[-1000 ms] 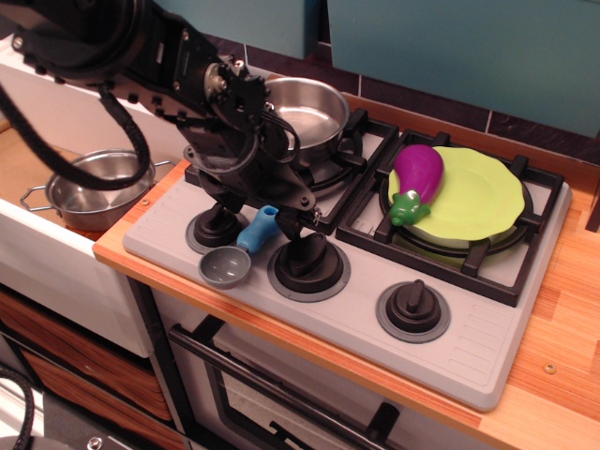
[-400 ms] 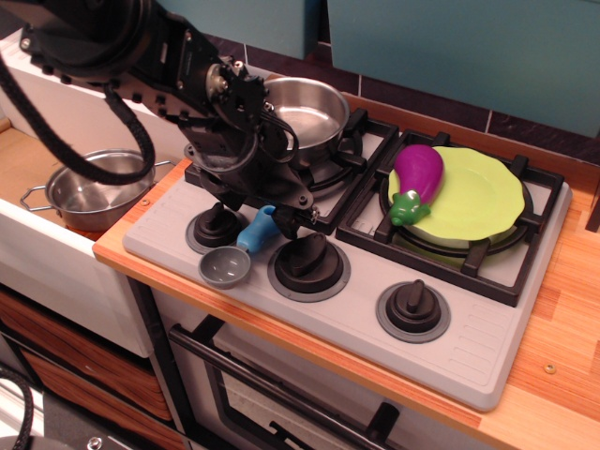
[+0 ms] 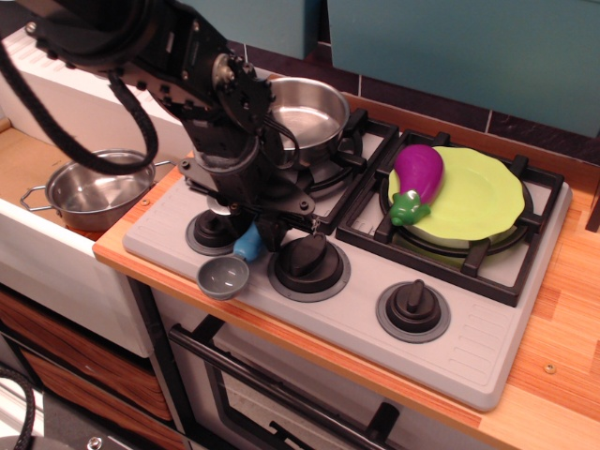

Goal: Put eggplant on plate and spoon in pot or pan on stove

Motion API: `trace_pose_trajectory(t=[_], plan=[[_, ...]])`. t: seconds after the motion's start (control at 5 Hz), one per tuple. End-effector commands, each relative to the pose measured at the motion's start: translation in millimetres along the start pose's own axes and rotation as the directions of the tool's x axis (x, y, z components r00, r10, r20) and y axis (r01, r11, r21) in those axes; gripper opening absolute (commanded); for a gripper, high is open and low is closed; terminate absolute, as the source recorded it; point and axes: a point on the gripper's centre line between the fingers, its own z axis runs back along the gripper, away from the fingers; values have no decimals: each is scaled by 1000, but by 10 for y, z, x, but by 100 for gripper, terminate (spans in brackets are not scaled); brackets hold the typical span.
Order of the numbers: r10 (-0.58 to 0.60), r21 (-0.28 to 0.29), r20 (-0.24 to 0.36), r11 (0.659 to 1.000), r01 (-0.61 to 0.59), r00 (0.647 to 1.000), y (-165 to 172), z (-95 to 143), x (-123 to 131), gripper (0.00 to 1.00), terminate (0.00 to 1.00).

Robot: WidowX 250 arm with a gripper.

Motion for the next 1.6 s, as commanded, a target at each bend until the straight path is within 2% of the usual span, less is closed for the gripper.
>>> trace_pose_trajectory(t=[0.0, 0.2, 0.4, 0.6, 0.8, 1.2, 1.4], plan=[[24, -16, 23, 1000, -23, 999, -70, 259, 224, 0, 0], [25, -20, 9, 999, -25, 1000, -73, 397, 225, 0, 0], [27, 15, -25, 1000, -27, 999, -73, 716, 322, 0, 0], [11, 39, -67, 999, -9, 998, -2, 1006, 525, 0, 0], [1, 18, -77, 1000, 0, 997, 101, 1102, 808, 0, 0], [-52, -37, -67, 998, 50, 996, 303, 793, 1308, 0, 0], [-65, -48, -53, 997, 62, 996, 351, 684, 1432, 0, 0]])
